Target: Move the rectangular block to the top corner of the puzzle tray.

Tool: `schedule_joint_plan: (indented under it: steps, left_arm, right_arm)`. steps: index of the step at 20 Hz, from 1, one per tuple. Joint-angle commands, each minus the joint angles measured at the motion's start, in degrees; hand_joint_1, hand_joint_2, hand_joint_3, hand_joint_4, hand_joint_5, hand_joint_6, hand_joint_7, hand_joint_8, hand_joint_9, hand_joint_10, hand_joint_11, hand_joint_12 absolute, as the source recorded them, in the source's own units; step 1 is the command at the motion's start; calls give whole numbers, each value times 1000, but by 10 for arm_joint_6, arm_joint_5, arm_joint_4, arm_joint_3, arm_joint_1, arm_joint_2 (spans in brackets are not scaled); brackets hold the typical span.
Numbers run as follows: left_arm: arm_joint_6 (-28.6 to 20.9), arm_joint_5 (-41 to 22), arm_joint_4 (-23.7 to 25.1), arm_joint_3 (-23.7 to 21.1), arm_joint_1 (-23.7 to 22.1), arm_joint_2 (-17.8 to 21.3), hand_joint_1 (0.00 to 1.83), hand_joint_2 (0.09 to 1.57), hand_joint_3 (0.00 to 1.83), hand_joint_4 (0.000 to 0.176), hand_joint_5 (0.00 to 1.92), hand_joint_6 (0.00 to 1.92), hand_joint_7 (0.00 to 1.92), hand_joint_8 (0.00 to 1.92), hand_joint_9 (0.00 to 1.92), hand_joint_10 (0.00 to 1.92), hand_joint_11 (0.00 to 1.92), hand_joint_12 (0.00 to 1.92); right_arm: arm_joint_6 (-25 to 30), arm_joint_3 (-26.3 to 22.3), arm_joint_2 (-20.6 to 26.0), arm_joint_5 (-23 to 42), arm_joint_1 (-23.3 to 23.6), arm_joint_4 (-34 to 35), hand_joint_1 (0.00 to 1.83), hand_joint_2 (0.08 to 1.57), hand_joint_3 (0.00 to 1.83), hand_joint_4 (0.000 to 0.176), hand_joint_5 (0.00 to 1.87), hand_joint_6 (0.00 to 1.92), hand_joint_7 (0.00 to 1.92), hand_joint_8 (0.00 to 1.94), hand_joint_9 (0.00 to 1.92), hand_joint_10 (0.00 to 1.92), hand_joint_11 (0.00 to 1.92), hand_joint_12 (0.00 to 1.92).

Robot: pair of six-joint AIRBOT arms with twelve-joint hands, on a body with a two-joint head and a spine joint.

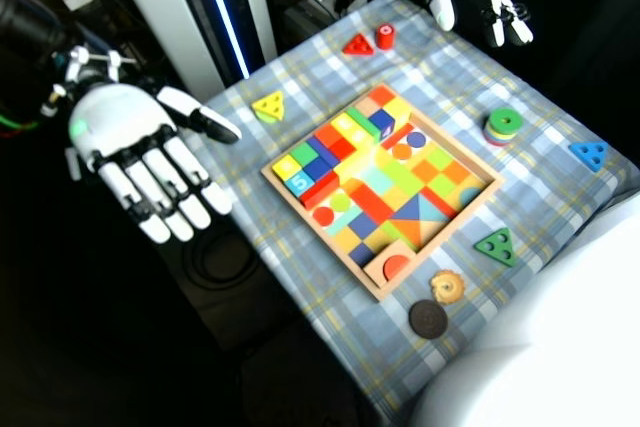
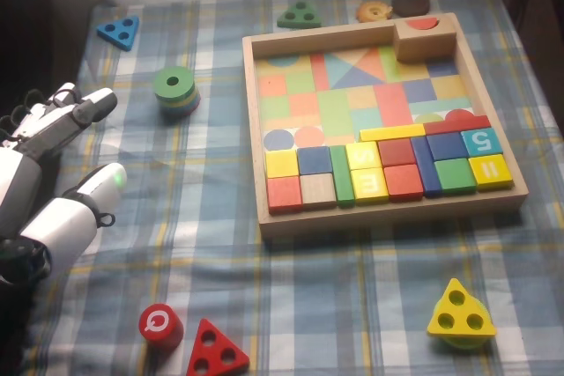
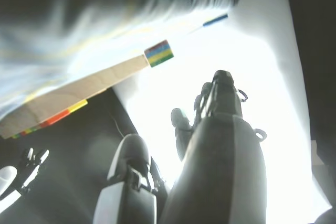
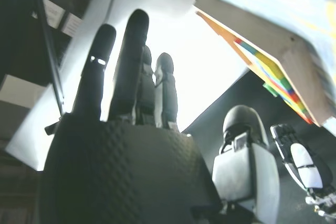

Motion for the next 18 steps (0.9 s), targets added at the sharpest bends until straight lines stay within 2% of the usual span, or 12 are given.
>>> schedule_joint_plan:
  steps: [1,3,6,7,8,9,11,12,14,16,17,18]
  left_arm:
    - [-5,-66,20,3,0,-3,615,1392,3,58,440,1,147,0,65,1,0,0]
    - [-5,-59,14,5,2,-4,686,1385,0,43,459,5,159,3,86,7,0,0]
    - [-5,-62,13,5,3,-5,681,1380,0,41,462,4,164,3,89,6,0,0]
    - [-5,-61,12,5,3,-5,676,1381,0,34,462,3,162,1,84,4,0,0]
    - [-5,-59,12,6,3,-6,668,1378,0,50,465,3,180,5,112,12,0,0]
    - [-5,-59,11,5,3,-6,665,1380,0,49,466,3,182,5,112,11,0,0]
    - [-5,-60,11,5,4,-5,636,1399,7,66,440,0,157,0,81,0,0,0]
    - [-5,-60,11,5,4,-5,636,1399,7,66,440,0,157,0,81,0,0,0]
    - [-5,-60,11,5,5,-5,651,1391,1,58,455,5,170,4,95,6,0,0]
    - [-6,-58,11,7,4,-6,665,1385,0,51,477,10,189,8,121,13,0,0]
    - [-7,-57,11,7,4,-6,668,1385,0,61,476,8,189,6,122,13,0,0]
    - [-7,-57,11,6,4,-6,668,1385,0,61,476,8,189,6,122,13,0,0]
  right_arm:
    - [0,4,0,70,7,-21,0,1115,0,37,348,4,311,4,303,12,0,1131]
    - [3,8,-1,70,7,-15,0,1111,0,25,346,1,290,2,295,3,0,1172]
    - [7,13,-2,70,8,-6,0,1120,2,15,350,5,307,7,294,2,0,1131]
    - [15,15,-2,70,8,-6,0,1115,0,24,356,7,320,12,301,5,0,1126]
    - [26,18,-3,70,8,-6,0,1108,0,59,358,1,332,6,283,0,0,1061]
    - [36,21,-5,70,8,-6,0,1136,7,32,364,2,354,8,301,6,0,1014]
    - [42,22,-8,70,8,-6,0,1166,14,23,321,0,309,0,301,2,0,1057]
    - [42,22,-9,70,8,-6,0,1166,14,23,321,0,309,0,301,2,0,1057]
    - [42,23,-9,70,8,-5,0,1175,7,0,261,3,261,2,259,1,0,911]
    - [42,25,-11,70,8,-2,0,1128,0,54,189,0,219,0,223,0,0,950]
    - [42,26,-12,70,8,-1,0,1113,0,75,179,0,225,3,231,4,0,1001]
    - [42,28,-13,70,8,-1,0,1113,0,75,179,0,225,3,231,4,0,1001]
